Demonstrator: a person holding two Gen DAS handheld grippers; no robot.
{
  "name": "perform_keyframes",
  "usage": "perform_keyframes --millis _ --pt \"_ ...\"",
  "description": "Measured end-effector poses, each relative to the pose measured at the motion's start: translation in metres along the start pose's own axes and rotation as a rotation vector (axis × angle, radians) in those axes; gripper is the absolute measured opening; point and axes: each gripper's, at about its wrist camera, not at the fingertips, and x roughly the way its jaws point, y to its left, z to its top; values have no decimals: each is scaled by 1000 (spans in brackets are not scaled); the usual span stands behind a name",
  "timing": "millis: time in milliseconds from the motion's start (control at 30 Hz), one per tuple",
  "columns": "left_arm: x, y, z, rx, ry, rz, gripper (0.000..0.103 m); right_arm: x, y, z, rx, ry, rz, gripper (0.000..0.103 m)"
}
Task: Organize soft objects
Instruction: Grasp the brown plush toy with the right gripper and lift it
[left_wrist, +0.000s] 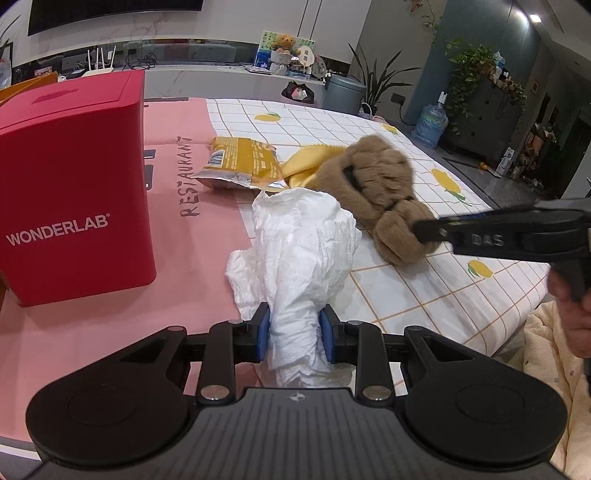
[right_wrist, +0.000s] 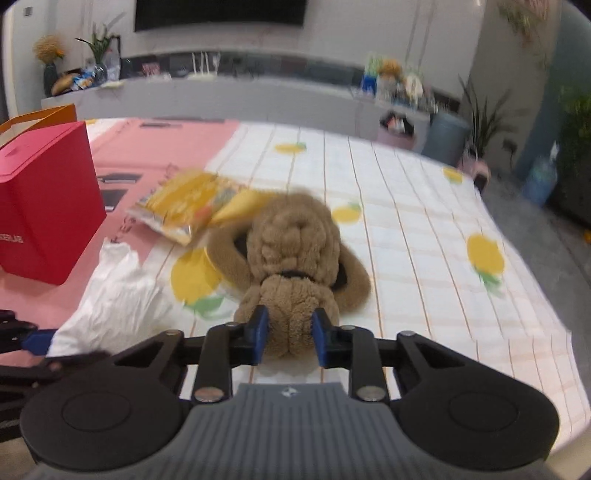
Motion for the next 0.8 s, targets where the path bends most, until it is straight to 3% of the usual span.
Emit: perform_keyframes --millis 67,100,300,367,400,433,500,667,800 --pt "0 0 -1 -5 0 1 33 -2 -2 -2 17 31 -7 19" --pt "0 0 0 -7 0 3 33 -3 -2 -4 16 37 -13 2" --pt "-1 -1 -2 -1 -6 9 33 -8 1 -9 -9 22 -29 8" --pt "-2 -1 -3 -3 -7 5 33 -7 -2 -7 21 12 -27 30" --pt "-2 -1 -4 -5 -8 3 33 -7 -4 -6 35 3 -31 54" --pt "-2 -1 -4 -7 -8 2 33 -5 -5 -4 44 -10 -43 68" --pt "-2 0 -4 -10 -8 0 33 0 -8 -3 57 -44 -51 70" --pt "-2 4 -3 -14 -7 -10 33 16 -8 -1 107 -83 17 90" --pt "-2 5 -3 -18 -6 -12 33 25 5 -3 44 -79 36 92"
